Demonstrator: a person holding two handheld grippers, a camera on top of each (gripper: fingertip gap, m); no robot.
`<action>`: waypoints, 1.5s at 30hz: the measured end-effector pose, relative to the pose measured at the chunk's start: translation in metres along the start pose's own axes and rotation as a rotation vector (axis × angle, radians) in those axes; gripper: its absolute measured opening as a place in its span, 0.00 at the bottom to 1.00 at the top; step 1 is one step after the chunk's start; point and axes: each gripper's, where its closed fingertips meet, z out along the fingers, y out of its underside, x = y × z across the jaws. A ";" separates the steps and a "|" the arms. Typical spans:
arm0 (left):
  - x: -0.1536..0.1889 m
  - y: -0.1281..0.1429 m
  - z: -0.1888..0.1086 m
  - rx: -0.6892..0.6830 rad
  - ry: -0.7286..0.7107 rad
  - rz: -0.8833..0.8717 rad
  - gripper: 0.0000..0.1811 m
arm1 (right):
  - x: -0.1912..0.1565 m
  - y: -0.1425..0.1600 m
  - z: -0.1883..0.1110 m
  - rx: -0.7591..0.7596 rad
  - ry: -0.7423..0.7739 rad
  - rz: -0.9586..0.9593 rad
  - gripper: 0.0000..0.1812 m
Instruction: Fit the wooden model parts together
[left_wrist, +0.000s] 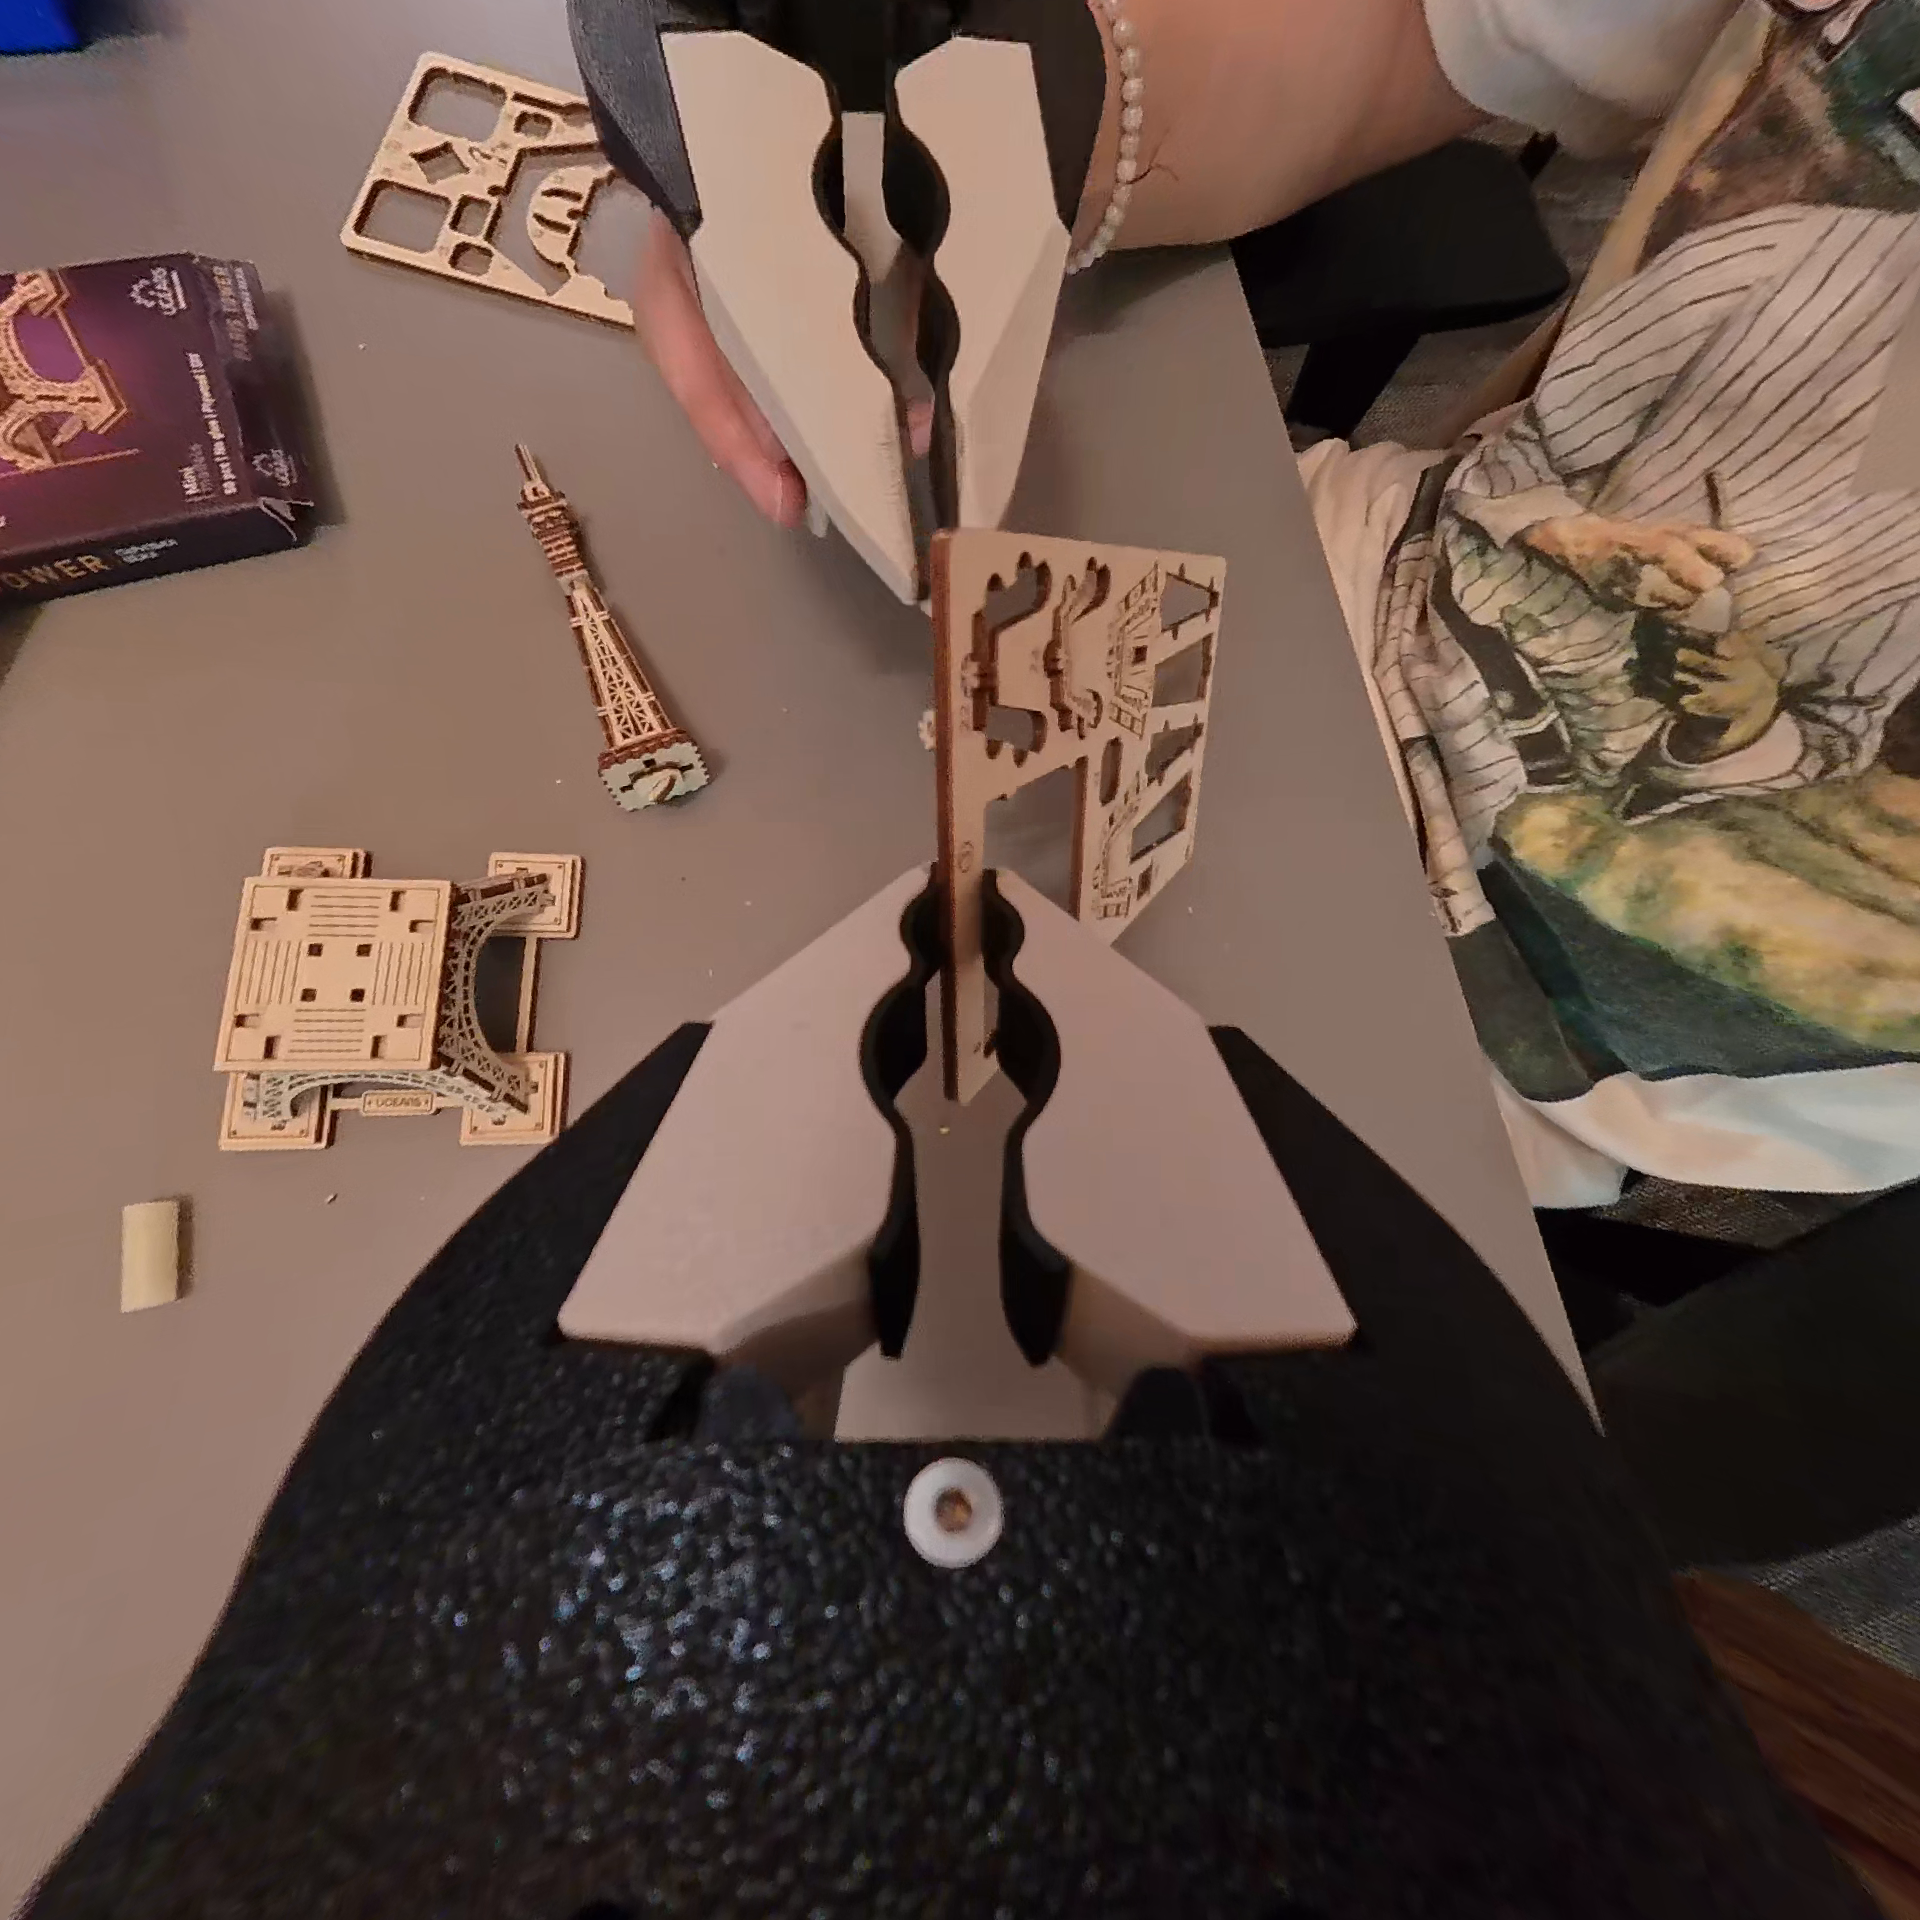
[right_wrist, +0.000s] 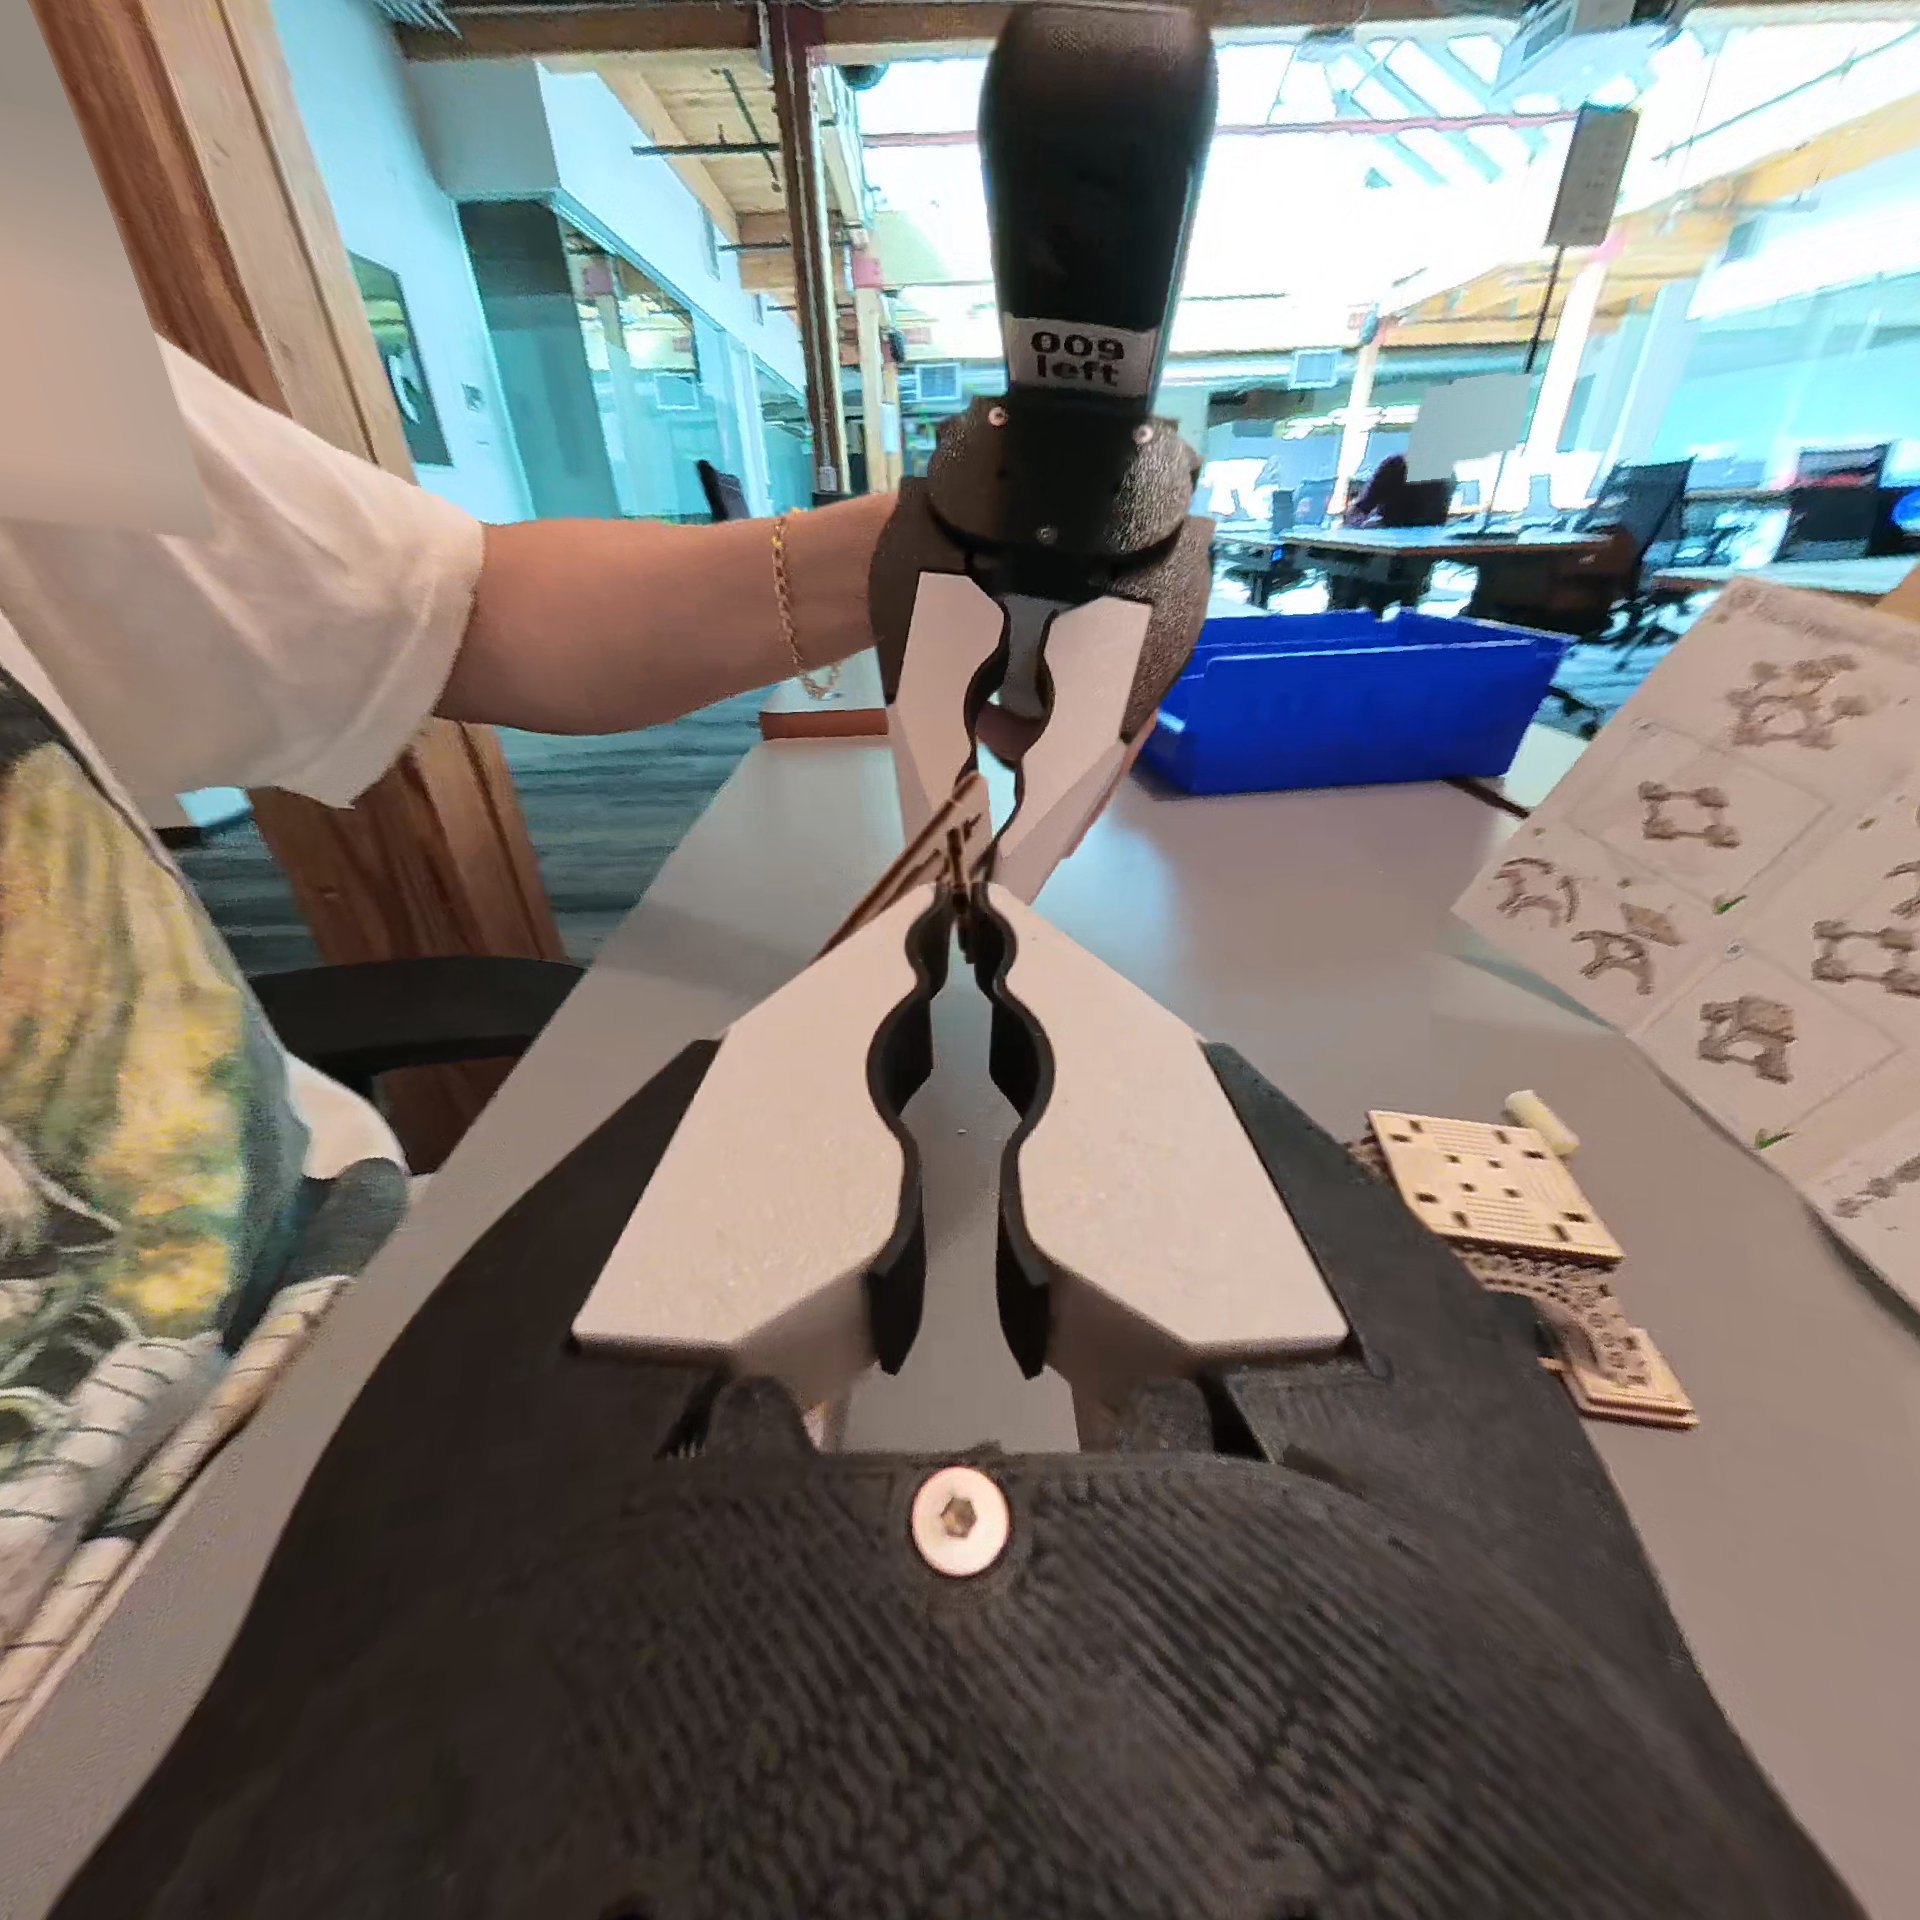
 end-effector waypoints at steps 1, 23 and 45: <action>0.001 0.001 0.001 -0.002 0.007 0.006 0.02 | 0.000 0.000 0.000 -0.007 0.011 -0.035 0.00; 0.034 0.012 0.008 -0.018 0.362 -0.142 0.00 | 0.015 0.015 -0.006 -0.199 0.191 -0.630 0.00; 0.011 0.040 -0.022 0.185 0.131 -0.512 0.00 | 0.002 0.043 0.015 -0.182 -0.026 0.253 0.21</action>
